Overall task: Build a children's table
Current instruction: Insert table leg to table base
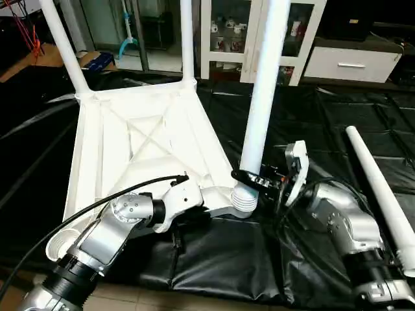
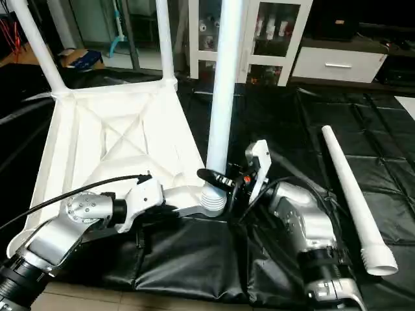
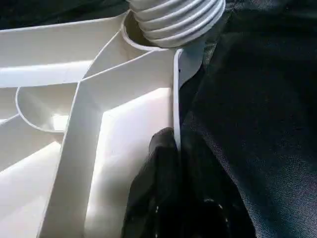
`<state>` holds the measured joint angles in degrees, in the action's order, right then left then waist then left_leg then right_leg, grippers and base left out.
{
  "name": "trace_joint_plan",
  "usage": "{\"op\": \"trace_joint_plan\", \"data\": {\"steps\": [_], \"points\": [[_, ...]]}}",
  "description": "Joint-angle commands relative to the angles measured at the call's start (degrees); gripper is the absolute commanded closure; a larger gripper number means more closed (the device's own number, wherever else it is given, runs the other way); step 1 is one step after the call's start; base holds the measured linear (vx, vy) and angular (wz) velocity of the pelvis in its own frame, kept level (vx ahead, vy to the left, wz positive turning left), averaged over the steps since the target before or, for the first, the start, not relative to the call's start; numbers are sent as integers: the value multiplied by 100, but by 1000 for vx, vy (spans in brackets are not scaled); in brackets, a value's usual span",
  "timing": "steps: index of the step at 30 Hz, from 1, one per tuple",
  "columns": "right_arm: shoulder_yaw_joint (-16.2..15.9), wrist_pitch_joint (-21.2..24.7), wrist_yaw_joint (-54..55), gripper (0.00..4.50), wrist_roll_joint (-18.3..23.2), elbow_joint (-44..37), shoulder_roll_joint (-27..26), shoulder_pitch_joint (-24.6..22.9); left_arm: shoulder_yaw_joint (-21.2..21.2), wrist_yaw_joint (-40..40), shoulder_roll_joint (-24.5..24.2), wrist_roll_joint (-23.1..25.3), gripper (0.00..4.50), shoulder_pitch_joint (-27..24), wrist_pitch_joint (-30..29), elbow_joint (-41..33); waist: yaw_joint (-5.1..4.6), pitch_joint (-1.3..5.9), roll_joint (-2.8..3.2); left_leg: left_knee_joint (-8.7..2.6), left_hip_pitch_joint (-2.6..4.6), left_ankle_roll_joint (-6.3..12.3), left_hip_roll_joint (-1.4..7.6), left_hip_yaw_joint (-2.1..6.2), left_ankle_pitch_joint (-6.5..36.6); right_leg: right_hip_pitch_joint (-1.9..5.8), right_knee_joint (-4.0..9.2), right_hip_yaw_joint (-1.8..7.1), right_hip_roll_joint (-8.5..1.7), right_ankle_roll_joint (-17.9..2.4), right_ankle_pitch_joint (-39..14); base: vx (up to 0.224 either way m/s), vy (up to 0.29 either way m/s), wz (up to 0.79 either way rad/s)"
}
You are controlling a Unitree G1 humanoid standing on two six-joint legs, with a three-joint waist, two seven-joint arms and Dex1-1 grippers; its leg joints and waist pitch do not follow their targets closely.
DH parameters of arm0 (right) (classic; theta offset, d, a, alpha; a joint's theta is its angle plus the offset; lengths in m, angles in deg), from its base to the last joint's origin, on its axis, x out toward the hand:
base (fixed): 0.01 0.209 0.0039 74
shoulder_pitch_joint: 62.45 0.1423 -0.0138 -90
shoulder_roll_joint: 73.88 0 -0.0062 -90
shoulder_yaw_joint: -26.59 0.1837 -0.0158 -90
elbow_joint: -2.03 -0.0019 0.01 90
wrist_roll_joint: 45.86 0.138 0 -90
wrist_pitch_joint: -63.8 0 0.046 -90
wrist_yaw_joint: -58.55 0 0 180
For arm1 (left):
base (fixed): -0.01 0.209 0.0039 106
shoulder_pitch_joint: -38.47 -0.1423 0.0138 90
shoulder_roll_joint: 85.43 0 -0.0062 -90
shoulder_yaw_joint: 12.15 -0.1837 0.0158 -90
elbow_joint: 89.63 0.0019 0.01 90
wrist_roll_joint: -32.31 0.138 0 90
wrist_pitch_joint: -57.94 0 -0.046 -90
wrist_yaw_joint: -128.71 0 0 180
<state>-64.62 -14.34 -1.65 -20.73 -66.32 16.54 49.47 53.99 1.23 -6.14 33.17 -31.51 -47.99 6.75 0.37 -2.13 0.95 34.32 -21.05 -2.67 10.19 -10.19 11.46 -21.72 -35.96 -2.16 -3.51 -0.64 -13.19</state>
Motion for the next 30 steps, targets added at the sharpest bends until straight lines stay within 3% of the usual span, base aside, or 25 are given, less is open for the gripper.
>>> {"op": "trace_joint_plan", "data": {"steps": [1,8,16,19,23,28,29,30], "points": [[-74,-318,49,266,-260,229,-20,-159,-82,-44,-64,170,449,-161,-134,212,44,294,-44,-374,31,462,303,95,590,232,400,235,-428,-1512,-17,0,0,0],[-142,-416,126,266,-434,354,-21,-164,-76,-11,-80,176,449,-126,-120,248,30,288,-23,-388,39,398,299,101,738,229,416,233,-420,-1510,-132,0,0,0],[-543,-621,169,266,-989,675,46,530,-92,72,-100,148,449,-85,-140,239,11,292,-24,-377,31,409,290,98,661,237,395,231,-417,-1578,76,0,0,0],[-567,-617,97,266,-986,704,53,559,-97,73,-96,148,449,-87,-143,235,12,281,-27,-387,37,379,298,100,795,235,417,238,-429,-1550,-156,0,0,0],[-662,-823,-23,266,-1073,750,77,455,-92,87,-108,158,449,-120,-168,192,15,294,-53,-378,34,406,304,100,713,239,397,238,-430,-1541,-72,0,0,0],[-644,-902,-33,266,-1021,670,35,258,-143,104,-162,230,449,-170,-180,105,17,293,-45,-384,35,442,308,103,691,235,394,235,-424,-1555,41,0,0,0],[-643,-905,-28,266,-1021,666,33,245,-156,110,-172,243,449,-171,-179,96,23,295,-7,-389,43,425,310,110,726,232,394,233,-426,-1554,19,0,0,0],[-640,-907,-14,266,-1022,654,29,219,-187,138,-193,262,449,-172,-181,76,13,296,-22,-389,46,418,310,105,756,228,402,233,-417,-1552,16,0,0,0]]}}
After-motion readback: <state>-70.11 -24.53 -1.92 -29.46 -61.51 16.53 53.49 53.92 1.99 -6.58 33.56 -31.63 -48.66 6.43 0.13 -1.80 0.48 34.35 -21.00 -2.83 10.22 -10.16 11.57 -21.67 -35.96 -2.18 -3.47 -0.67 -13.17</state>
